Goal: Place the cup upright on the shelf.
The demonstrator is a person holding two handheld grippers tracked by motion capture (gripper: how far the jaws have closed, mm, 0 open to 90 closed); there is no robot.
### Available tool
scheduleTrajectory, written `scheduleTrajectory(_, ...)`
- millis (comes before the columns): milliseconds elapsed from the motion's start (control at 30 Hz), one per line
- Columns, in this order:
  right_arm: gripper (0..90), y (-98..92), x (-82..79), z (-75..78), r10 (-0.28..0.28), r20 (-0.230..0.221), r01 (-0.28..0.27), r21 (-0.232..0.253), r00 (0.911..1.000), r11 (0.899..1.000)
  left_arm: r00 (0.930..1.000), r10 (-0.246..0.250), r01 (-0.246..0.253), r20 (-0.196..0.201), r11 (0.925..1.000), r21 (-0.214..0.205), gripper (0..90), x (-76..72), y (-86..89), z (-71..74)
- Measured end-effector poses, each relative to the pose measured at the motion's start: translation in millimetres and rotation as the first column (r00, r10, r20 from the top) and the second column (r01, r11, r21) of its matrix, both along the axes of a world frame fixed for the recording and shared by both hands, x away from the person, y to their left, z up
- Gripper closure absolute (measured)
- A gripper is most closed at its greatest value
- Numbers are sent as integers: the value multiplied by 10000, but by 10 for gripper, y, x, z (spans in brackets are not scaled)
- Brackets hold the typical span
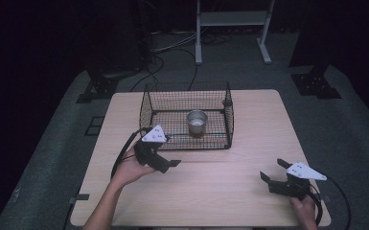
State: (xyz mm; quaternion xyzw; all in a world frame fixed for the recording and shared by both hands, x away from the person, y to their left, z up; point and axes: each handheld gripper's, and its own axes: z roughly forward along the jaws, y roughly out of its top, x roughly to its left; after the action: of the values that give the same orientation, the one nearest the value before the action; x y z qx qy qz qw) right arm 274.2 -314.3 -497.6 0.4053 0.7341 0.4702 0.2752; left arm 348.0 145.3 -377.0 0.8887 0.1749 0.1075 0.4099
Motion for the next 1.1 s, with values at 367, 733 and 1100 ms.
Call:
scheduleTrajectory(367, 136, -2, 3, 0, 2, -3, -2, -9, 10000, 10000, 9998, 172, -174, -102, 9996, -225, 66, -110, 143, -126)
scheduleTrajectory(733, 136, 2, 2, 0, -8, -21, 8, -24, 10000, 10000, 9996, 279, -281, -47, 9988, -403, 66, -216, 229, -207)
scheduleTrajectory(1100, 136, 4, 2, 0, -9, -6, 9, -50, 10000, 10000, 9992, 367, -373, -148, 9985, -402, 66, -344, 327, -345)
